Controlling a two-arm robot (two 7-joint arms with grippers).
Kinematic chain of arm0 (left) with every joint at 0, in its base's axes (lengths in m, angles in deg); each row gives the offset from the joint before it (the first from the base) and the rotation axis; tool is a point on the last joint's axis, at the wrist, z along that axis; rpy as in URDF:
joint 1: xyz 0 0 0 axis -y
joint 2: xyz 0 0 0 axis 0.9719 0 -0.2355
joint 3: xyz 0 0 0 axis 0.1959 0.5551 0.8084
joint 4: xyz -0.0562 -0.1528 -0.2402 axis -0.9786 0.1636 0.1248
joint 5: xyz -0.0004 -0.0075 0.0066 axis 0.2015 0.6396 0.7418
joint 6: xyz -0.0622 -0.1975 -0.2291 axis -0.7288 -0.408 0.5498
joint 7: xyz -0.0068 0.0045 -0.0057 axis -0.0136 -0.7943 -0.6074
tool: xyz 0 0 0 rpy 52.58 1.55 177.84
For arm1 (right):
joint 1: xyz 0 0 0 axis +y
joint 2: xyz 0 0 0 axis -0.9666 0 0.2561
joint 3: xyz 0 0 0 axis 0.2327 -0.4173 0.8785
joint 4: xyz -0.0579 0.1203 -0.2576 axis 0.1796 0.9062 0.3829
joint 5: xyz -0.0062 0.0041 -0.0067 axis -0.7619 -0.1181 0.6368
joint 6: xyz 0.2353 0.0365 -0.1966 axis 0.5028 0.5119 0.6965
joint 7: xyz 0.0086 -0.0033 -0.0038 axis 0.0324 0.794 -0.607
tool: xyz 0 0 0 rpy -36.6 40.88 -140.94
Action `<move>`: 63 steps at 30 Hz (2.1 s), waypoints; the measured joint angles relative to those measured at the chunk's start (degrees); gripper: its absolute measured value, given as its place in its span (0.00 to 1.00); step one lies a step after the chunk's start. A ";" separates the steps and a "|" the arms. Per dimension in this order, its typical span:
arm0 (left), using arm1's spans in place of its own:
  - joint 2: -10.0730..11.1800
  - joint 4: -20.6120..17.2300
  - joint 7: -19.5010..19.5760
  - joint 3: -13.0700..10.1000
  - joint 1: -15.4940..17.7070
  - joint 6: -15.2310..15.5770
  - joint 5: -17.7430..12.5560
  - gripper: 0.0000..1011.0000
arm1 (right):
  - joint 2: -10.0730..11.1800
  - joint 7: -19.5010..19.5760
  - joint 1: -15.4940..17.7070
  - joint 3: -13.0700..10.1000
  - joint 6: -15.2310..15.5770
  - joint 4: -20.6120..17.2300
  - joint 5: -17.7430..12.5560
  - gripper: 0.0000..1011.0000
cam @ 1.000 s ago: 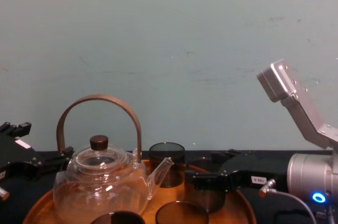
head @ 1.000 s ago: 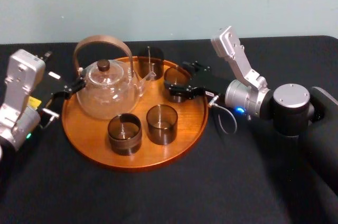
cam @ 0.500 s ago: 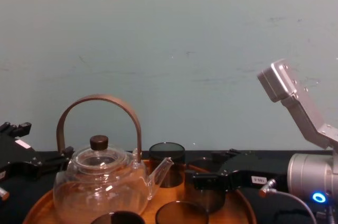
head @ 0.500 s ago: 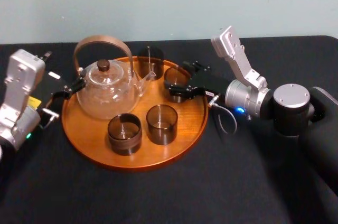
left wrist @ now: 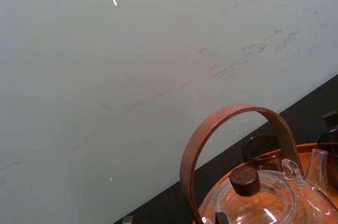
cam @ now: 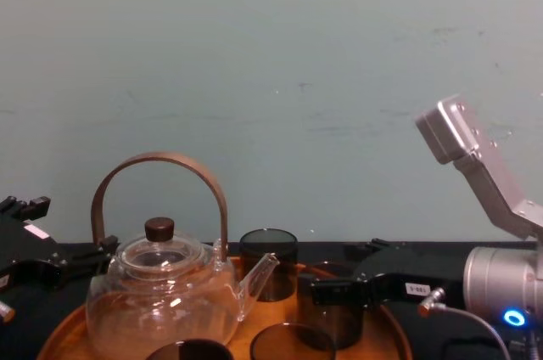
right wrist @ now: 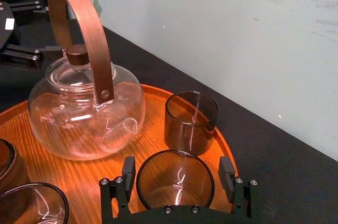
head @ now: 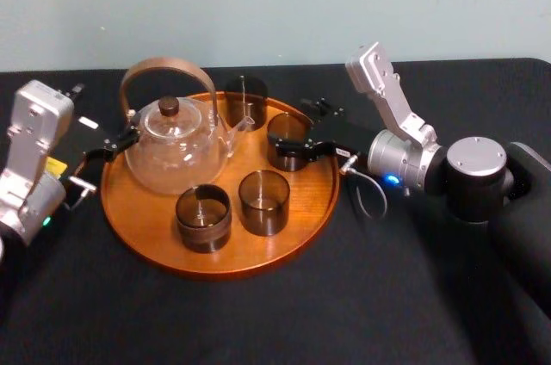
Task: Pick up the glass from the table and place it on the tray.
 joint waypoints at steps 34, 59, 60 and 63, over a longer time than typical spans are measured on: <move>0.00 0.00 0.00 0.00 0.00 0.00 0.00 1.00 | 11.72 6.10 14.70 -7.96 -1.03 -22.71 -2.52 0.99; 0.00 0.00 0.00 0.00 0.00 0.00 0.00 1.00 | 10.52 9.78 13.71 -12.38 -0.73 -16.29 -1.38 0.99; 0.00 0.00 0.00 0.00 0.00 0.00 0.00 1.00 | 10.54 9.77 13.71 -12.37 -0.73 -16.33 -1.38 0.99; 0.00 0.00 0.00 0.00 0.00 0.00 0.00 1.00 | 10.58 9.73 13.72 -12.32 -0.73 -16.42 -1.38 0.99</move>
